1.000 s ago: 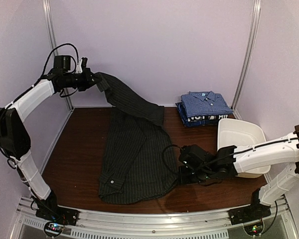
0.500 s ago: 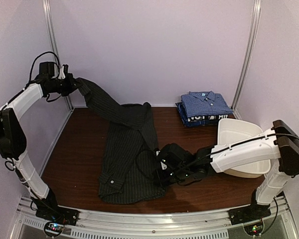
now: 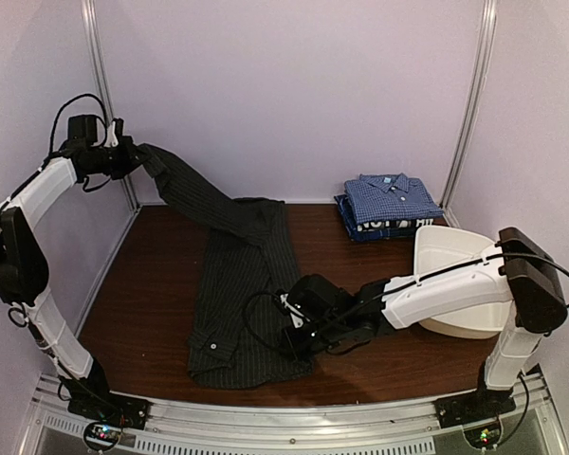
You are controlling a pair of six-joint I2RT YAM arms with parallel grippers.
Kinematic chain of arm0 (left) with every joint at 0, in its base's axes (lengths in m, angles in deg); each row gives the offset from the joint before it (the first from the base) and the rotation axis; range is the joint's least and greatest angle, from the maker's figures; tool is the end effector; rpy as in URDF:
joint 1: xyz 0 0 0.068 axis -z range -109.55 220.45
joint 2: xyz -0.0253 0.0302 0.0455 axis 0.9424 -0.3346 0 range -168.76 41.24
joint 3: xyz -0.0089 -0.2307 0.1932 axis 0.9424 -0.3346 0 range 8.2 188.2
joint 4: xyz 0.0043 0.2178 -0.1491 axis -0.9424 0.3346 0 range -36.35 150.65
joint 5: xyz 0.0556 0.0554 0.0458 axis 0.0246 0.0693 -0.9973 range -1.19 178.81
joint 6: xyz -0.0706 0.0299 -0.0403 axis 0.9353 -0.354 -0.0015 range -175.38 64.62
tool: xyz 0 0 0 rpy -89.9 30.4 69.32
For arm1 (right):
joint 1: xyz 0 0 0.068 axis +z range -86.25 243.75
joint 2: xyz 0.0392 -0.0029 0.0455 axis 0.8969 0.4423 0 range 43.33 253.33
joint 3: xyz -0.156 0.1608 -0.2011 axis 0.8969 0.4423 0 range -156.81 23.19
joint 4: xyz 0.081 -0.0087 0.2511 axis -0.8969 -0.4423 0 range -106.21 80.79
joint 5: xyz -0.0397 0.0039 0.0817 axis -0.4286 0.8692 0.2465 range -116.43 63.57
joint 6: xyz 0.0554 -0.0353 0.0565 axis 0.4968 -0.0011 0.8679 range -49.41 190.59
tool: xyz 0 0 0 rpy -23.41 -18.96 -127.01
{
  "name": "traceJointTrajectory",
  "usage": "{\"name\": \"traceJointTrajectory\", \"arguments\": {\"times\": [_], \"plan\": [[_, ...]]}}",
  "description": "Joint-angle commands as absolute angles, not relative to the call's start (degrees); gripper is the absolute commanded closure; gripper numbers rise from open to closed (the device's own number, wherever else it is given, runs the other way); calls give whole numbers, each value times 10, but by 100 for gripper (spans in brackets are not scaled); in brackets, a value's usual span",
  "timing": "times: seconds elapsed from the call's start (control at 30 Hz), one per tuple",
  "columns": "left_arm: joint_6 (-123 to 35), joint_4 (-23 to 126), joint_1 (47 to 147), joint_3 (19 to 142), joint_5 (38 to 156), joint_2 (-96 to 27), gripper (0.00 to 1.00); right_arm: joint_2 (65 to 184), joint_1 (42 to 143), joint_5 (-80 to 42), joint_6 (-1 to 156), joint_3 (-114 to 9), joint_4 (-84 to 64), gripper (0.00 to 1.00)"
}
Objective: Fold and stack the long sleeve shirts
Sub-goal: Fold the 1/3-folded shirt at the center of the board.
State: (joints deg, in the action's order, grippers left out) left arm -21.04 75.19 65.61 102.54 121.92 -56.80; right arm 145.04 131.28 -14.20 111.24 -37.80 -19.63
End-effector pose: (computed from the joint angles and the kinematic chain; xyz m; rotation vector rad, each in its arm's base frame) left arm 0.4389 -0.0047 0.3887 -0.3178 2.0256 -0.9045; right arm 0.1378 0.3756 0.1685 -0.7407 2.6521 0.9590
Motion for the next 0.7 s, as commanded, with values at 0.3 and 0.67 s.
{"name": "traceJointTrajectory", "arguments": {"times": [0.3,0.67], "plan": [[-209,717,651,1085,1246,-585,100,1486,1311,-107,1079,-435,-184,100],[-191,696,651,1100,1266,-612,100,1504,1310,-66,1054,-478,-160,100]]}}
